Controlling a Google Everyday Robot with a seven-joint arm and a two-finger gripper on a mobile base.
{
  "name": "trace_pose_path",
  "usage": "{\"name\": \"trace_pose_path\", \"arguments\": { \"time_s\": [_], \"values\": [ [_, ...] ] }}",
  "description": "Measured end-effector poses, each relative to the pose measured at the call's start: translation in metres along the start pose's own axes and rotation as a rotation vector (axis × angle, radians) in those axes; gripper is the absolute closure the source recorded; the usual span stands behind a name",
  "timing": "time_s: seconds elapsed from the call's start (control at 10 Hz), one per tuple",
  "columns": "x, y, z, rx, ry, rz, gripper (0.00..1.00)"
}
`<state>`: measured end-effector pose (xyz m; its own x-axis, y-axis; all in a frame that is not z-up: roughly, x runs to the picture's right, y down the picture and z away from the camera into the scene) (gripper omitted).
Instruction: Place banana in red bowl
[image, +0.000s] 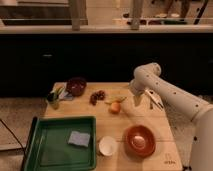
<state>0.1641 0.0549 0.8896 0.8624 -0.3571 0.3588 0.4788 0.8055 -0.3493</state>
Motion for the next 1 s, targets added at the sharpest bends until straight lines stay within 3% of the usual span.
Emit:
{"name": "trace_pose_path", "arguments": {
  "time_s": [0.4, 1.0],
  "values": [
    [-0.015, -0.005, 0.009, -0.026, -0.017, -0.049, 0.2],
    [-0.038, -0.007, 0.03, -0.102, -0.081, -0.103, 0.2]
  ]
}}
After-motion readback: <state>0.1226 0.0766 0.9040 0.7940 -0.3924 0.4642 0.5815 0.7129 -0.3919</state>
